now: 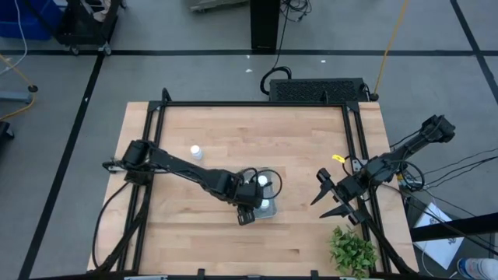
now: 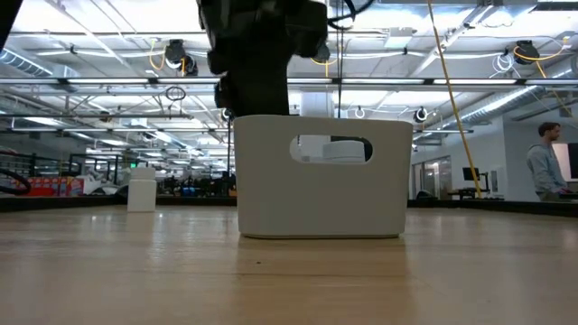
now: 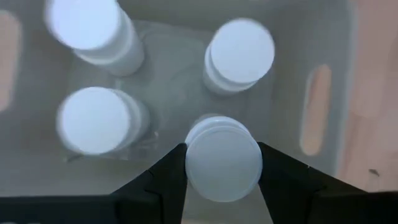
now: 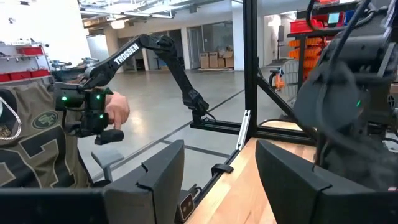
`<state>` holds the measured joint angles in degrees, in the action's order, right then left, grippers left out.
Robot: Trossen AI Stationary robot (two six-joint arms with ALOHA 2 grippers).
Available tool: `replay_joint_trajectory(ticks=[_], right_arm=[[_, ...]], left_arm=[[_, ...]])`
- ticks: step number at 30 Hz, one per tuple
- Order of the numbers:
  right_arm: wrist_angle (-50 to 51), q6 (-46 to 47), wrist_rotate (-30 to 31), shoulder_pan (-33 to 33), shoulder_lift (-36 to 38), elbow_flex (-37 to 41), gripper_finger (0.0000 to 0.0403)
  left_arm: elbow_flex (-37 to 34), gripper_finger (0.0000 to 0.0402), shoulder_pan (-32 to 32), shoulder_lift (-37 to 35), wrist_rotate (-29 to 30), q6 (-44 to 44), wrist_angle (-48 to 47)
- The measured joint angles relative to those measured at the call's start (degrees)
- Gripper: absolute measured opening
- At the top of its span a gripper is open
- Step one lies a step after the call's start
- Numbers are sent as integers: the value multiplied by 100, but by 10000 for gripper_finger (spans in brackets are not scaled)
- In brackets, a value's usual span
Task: Pick and place pill bottles into a basket
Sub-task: Put the white medicine bottle into the gray bin
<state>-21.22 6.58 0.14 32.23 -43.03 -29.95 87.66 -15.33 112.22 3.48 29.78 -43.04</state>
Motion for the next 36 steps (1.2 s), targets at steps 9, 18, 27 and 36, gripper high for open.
replay_joint_trajectory(ticks=[9, 18, 27, 36], right_arm=[[40, -17, 0, 0, -2, 0, 194], [51, -17, 0, 0, -2, 0, 194], [51, -19, 0, 0, 0, -1, 194], [51, -19, 0, 0, 0, 1, 194]], left_arm=[[-4, 167, -28, 162, 66, -57, 86], [-4, 181, -33, 162, 145, -99, 156], [-7, 186, -35, 208, 145, -111, 156], [-7, 175, -35, 206, 147, -144, 210]])
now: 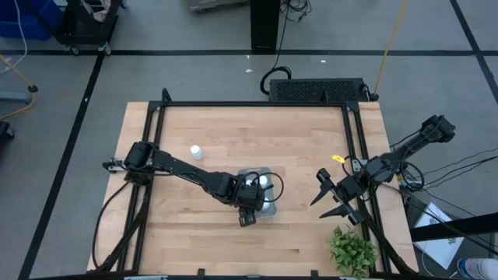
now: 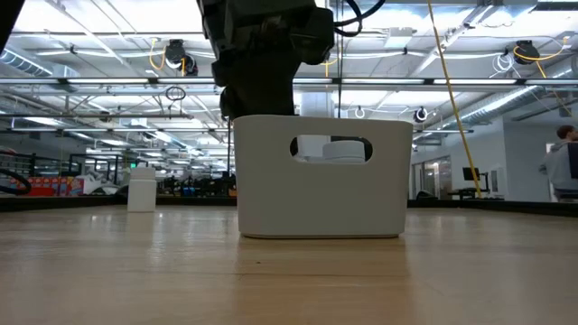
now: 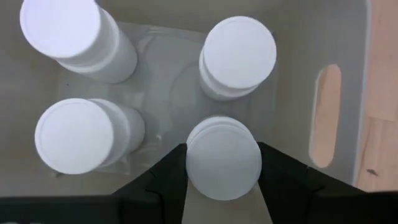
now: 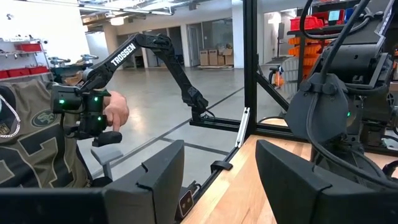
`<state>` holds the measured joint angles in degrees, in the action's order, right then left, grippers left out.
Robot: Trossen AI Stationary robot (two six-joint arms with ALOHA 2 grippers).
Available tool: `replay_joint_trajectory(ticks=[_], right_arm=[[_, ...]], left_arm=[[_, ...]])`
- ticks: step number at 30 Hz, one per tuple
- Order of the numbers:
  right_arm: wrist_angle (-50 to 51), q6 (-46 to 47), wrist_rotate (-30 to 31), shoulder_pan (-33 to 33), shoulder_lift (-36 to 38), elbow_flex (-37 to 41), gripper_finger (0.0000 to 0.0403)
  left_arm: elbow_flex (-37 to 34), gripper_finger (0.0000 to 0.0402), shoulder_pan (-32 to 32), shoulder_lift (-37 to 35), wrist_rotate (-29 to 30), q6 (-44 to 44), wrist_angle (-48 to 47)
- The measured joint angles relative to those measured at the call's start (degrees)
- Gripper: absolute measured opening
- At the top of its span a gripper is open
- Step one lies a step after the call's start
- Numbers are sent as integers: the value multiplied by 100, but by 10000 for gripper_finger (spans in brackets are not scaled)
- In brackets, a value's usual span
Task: Pick and place pill bottles into a basket
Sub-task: Put the white medicine bottle into the gray bin
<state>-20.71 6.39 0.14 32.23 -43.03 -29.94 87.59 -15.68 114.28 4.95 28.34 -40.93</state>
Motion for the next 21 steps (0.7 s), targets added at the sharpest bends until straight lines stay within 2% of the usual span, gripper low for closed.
replay_joint_trajectory(ticks=[4, 12, 21], right_arm=[[4, 1, 0, 0, -2, -1, 194], [20, 2, 0, 1, -2, -2, 194], [56, 2, 0, 2, -6, -2, 194]], left_arm=[[0, 169, -15, 0, 2, -25, 121], [-10, 227, -48, 172, -84, -87, 185], [-9, 218, -48, 123, -226, -72, 156]])
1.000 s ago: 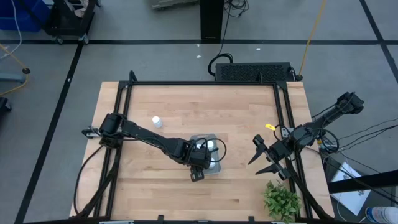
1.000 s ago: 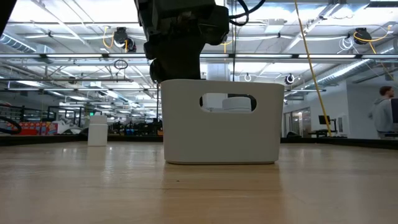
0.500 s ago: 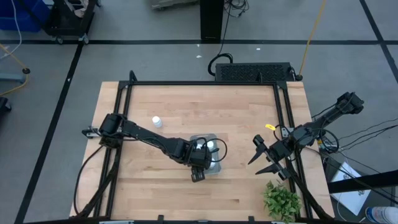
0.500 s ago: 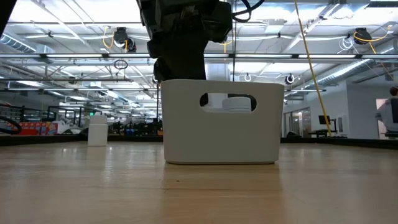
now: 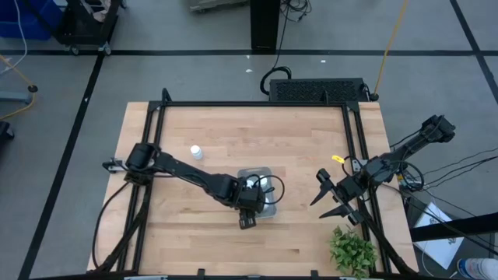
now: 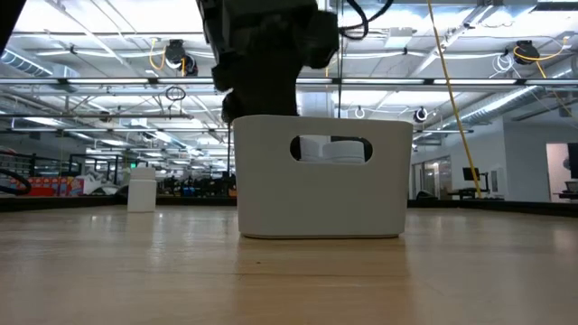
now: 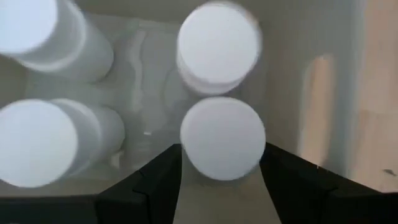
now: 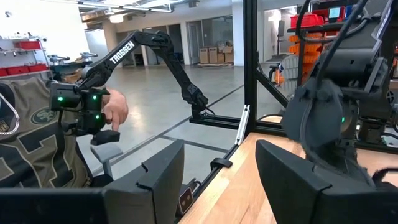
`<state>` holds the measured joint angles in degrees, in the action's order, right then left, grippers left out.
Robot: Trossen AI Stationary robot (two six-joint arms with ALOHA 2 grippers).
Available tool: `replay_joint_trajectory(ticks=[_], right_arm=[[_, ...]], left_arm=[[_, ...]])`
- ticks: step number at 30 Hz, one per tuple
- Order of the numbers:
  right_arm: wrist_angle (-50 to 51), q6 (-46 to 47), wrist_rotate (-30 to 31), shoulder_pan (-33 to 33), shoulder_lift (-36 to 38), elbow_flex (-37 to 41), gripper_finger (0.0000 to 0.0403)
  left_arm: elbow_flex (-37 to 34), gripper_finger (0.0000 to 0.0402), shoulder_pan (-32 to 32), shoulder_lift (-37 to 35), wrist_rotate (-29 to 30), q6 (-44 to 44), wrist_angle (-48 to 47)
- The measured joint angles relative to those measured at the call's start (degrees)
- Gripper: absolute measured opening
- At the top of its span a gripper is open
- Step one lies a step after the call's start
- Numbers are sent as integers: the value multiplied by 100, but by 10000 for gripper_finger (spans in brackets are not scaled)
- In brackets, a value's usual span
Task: Pick and place pill bottles into a basket
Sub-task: Put the white medicine bottle into the gray bin
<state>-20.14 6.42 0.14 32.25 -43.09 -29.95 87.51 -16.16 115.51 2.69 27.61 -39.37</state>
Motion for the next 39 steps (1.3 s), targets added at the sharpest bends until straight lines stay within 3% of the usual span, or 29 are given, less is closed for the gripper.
replay_joint_trajectory(ticks=[12, 21, 28, 39], right_arm=[[31, 18, 0, 0, -2, 0, 194], [32, 83, 0, 0, -7, 0, 194], [34, 210, -2, -1, -7, 0, 194], [35, 212, -20, 0, -7, 0, 194]], left_arm=[[11, 236, 17, -664, 206, -375, -656], [9, 237, 167, -1611, 1766, 59, -2569], [6, 237, 824, -2239, 1845, 137, -3109], [-17, 237, 2554, -2987, 1896, -15, -3702]])
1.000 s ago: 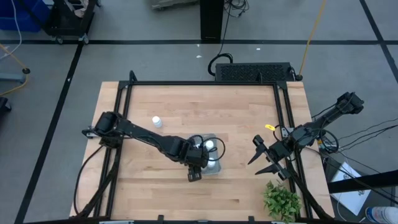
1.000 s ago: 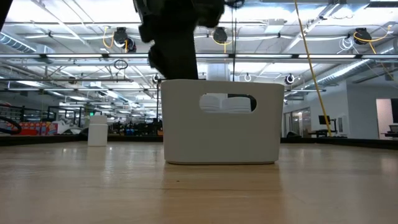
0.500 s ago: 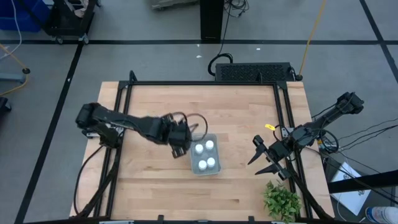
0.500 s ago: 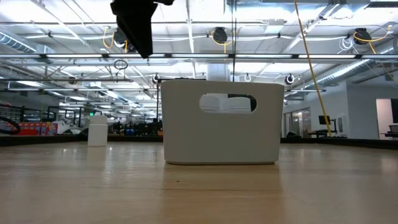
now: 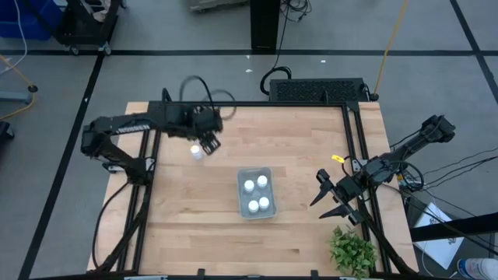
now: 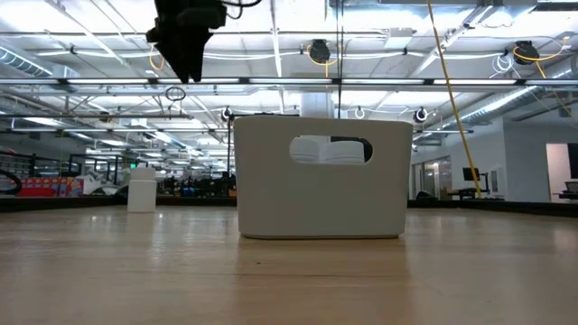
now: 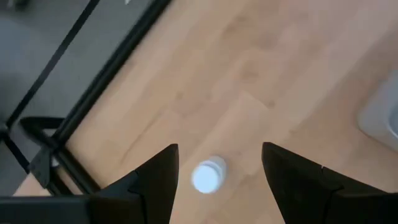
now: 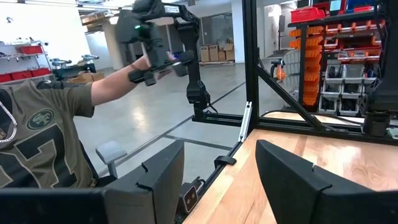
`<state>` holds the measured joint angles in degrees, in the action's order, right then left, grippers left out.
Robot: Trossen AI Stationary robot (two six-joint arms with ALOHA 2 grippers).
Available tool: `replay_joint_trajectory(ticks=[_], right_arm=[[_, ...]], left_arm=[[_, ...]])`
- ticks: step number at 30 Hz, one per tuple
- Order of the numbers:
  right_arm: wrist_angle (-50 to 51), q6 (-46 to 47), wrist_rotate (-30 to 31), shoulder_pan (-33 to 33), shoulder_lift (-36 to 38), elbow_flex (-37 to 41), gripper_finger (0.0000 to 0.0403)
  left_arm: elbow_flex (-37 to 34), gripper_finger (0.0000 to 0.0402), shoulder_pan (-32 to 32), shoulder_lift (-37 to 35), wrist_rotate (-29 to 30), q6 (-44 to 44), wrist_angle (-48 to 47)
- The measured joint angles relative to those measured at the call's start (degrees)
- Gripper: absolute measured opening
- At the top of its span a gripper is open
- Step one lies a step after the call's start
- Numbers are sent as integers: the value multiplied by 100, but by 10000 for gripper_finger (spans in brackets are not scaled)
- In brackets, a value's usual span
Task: Pick and place pill bottles into a basket
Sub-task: Put the white medicine bottle into the gray bin
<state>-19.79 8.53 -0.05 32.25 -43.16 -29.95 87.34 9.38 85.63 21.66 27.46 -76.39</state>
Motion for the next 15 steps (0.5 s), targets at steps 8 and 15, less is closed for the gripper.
replay_joint_trajectory(ticks=[8, 15], right_arm=[[-206, 127, -2, 2, -7, 179, 194], [-398, 127, -7, 9, -2, 179, 194]], left_arm=[[-1130, 237, 1318, -596, -790, -112, 409], [-2397, 237, 2172, -1129, -1618, 23, 1303]])
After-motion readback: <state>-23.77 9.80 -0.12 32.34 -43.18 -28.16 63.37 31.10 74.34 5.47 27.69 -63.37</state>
